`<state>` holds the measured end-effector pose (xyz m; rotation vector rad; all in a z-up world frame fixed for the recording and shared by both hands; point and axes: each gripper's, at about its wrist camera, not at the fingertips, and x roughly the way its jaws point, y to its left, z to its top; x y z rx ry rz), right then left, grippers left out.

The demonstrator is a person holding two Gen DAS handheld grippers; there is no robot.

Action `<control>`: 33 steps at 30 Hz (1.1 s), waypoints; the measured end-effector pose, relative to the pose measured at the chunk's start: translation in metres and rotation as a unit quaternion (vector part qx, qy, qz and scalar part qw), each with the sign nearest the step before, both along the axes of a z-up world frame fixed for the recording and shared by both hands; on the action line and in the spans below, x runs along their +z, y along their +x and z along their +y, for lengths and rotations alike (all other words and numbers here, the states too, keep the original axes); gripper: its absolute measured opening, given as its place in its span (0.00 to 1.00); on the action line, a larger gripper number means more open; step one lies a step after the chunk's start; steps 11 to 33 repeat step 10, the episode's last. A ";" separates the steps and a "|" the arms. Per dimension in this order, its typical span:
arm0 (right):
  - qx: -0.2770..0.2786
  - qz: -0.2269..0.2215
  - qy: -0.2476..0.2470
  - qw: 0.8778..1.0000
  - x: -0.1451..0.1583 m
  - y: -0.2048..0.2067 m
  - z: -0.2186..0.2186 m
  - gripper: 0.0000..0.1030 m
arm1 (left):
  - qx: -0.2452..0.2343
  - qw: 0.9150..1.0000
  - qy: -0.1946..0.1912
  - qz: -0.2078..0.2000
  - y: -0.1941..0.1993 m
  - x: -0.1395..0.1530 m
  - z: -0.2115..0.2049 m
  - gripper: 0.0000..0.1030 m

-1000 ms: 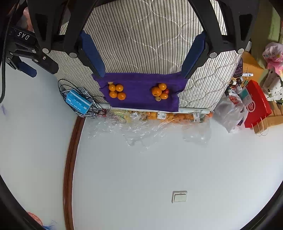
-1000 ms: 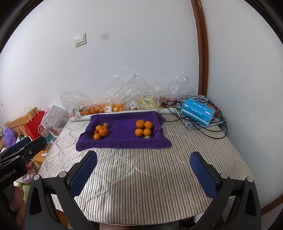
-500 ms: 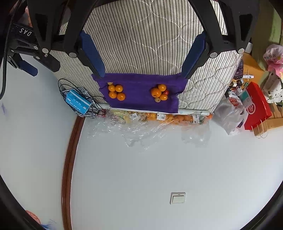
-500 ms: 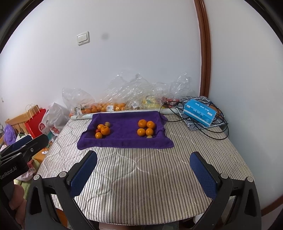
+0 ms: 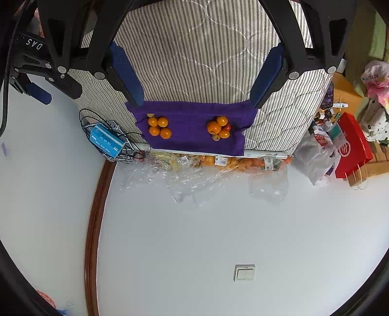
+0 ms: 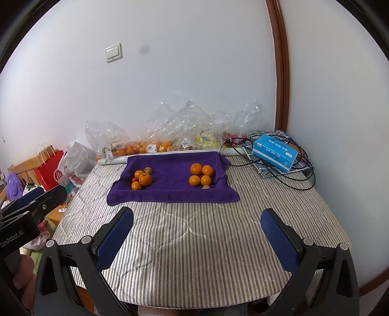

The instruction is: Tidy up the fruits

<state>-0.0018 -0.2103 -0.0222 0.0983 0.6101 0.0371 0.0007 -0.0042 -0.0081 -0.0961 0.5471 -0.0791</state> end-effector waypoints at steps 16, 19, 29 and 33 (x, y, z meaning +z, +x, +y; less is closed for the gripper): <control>0.005 0.001 -0.001 1.000 -0.002 0.000 0.003 1.00 | -0.002 1.000 0.002 0.000 0.002 -0.001 -0.001 0.88; 0.005 0.001 -0.001 1.000 -0.002 0.000 0.003 1.00 | -0.002 1.000 0.002 0.000 0.002 -0.001 -0.001 0.88; 0.005 0.001 -0.001 1.000 -0.002 0.000 0.003 1.00 | -0.002 1.000 0.002 0.000 0.002 -0.001 -0.001 0.88; 0.005 0.001 -0.001 1.000 -0.002 0.000 0.003 1.00 | -0.002 1.000 0.002 0.000 0.002 -0.001 -0.001 0.88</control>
